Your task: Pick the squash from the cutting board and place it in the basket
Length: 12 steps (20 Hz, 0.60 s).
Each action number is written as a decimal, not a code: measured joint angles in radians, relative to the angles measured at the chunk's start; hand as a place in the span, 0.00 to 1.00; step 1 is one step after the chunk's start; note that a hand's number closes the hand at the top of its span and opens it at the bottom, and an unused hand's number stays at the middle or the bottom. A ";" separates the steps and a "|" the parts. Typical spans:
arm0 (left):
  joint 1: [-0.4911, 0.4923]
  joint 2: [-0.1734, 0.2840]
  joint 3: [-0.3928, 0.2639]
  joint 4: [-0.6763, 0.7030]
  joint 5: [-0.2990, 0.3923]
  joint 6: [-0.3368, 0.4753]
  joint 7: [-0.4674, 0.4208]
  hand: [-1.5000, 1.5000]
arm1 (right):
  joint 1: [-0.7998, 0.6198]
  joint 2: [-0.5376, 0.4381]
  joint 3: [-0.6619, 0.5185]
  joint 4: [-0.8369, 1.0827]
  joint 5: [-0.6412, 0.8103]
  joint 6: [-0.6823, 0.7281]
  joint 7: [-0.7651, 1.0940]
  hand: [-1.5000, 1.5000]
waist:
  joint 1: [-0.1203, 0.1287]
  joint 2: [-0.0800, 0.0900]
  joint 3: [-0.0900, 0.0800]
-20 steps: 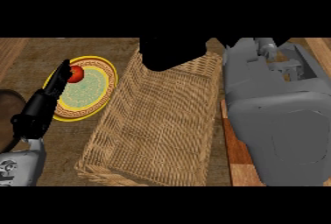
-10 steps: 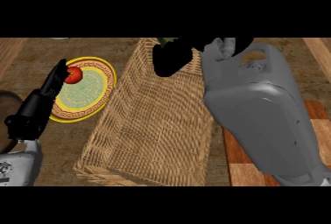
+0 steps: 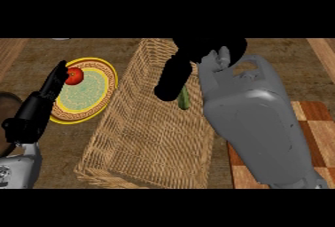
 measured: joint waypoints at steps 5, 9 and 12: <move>0.020 -0.008 -0.007 -0.004 -0.008 0.000 -0.015 0.50 | 0.005 0.013 -0.067 -0.055 -0.007 -0.083 0.012 0.00 | 0.003 0.001 0.000; 0.020 -0.010 -0.004 -0.009 -0.008 0.002 -0.016 0.50 | 0.005 0.016 -0.154 -0.083 0.041 -0.222 0.004 0.00 | 0.002 0.001 0.000; 0.022 0.006 0.012 -0.009 0.003 -0.010 -0.019 0.50 | 0.018 0.003 -0.233 -0.106 0.083 -0.311 -0.004 0.00 | 0.000 0.002 0.001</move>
